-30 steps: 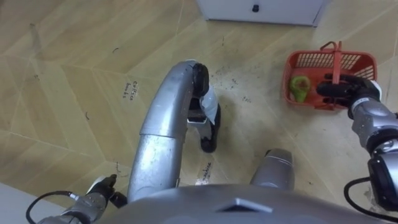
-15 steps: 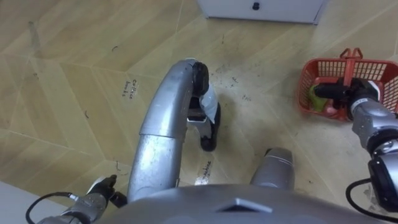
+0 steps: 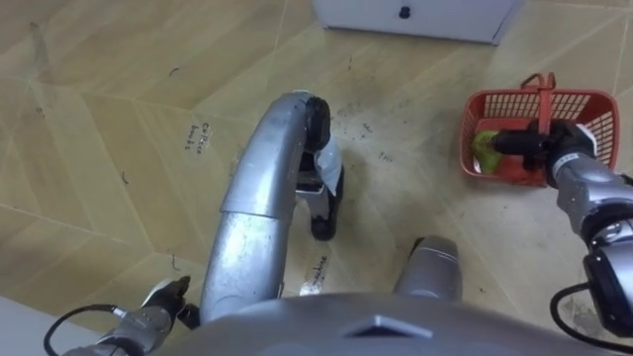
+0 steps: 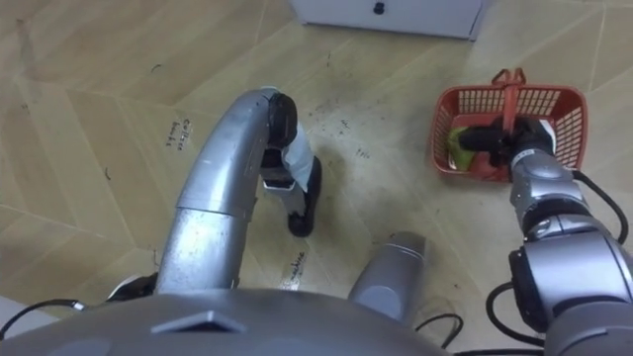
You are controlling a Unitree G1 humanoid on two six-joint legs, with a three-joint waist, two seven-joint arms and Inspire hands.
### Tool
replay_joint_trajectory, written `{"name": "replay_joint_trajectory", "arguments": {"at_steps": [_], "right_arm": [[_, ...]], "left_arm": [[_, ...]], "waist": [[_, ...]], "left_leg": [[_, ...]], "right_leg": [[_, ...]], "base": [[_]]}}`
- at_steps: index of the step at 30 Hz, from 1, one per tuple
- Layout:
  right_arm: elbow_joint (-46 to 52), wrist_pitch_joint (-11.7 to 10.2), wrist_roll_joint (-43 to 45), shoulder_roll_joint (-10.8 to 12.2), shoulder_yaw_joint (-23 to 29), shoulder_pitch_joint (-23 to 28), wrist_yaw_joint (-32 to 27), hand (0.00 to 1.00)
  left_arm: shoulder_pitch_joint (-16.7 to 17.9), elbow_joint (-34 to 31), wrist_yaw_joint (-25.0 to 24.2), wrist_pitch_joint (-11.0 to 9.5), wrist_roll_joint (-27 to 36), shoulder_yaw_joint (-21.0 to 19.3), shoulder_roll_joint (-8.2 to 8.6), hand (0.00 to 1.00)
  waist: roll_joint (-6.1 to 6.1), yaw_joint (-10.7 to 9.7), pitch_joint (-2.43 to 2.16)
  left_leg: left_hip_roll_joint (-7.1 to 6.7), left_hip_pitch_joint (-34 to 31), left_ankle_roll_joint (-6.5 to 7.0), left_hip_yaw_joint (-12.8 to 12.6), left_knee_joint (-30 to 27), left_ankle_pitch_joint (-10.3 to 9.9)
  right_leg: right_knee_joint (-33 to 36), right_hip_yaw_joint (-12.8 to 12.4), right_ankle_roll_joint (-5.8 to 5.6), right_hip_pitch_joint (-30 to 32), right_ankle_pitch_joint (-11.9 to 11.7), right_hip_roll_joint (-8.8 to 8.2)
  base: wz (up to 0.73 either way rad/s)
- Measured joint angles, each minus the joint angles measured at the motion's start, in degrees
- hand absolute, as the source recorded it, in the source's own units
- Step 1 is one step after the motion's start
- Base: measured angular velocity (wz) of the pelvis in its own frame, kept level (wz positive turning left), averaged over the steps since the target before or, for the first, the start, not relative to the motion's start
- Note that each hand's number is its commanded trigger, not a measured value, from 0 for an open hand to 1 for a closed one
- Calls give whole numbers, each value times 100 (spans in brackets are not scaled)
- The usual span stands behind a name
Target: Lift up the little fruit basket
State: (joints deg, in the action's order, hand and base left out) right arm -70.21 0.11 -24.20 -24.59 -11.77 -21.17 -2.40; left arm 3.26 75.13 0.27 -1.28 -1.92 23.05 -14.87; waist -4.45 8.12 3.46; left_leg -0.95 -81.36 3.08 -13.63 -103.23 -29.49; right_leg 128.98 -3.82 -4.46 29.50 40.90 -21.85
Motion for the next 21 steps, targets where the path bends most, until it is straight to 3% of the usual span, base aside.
{"name": "replay_joint_trajectory", "arguments": {"at_steps": [8, 11, 14, 16, 18, 21], "right_arm": [[736, 3, -28, 83, 1, -1, -48, 100], [1125, 27, -34, 284, 7, 20, -104, 100], [1520, 133, -7, 439, 5, 31, -117, 100], [1611, 131, -12, 448, 3, 12, -117, 100], [1742, 128, -8, 477, -2, 5, -105, 100], [1787, 128, -22, 510, -7, -63, 23, 100]], "left_arm": [[-267, -41, 26, 52, -10, -160, 3, 0], [-367, -34, 80, 77, -21, -159, 16, 0], [-547, -23, 165, 115, -21, -160, 41, 0], [-704, -38, 202, 123, -17, -165, 70, 0], [-768, -50, 250, 122, -11, -269, 77, 0], [-792, -50, 436, 129, -2, -501, 109, 0]], "waist": [[-140, -32, 34], [-94, -164, 11], [-21, -243, -38], [77, -166, -63], [148, -129, -69], [203, -26, -101]], "left_leg": [[-192, 65, 45, 314, -246, -52], [-314, 151, 131, 420, -381, -185], [-371, 184, 264, 504, -383, -275], [-346, 324, 425, 478, -200, -350], [-332, 488, 491, 460, 159, -327], [-258, 875, 577, 402, 1004, -216]], "right_leg": [[-60, 181, 11, -442, 0, 136], [-201, 287, 14, -702, -2, 237], [-527, 279, 23, -823, 3, 506], [-984, 163, 18, -852, 5, 686], [-1553, 81, 10, -815, 9, 765], [-2800, 66, -12, -807, 0, 773]], "base": [[-1], [3], [5], [-8], [-24], [-36]]}}
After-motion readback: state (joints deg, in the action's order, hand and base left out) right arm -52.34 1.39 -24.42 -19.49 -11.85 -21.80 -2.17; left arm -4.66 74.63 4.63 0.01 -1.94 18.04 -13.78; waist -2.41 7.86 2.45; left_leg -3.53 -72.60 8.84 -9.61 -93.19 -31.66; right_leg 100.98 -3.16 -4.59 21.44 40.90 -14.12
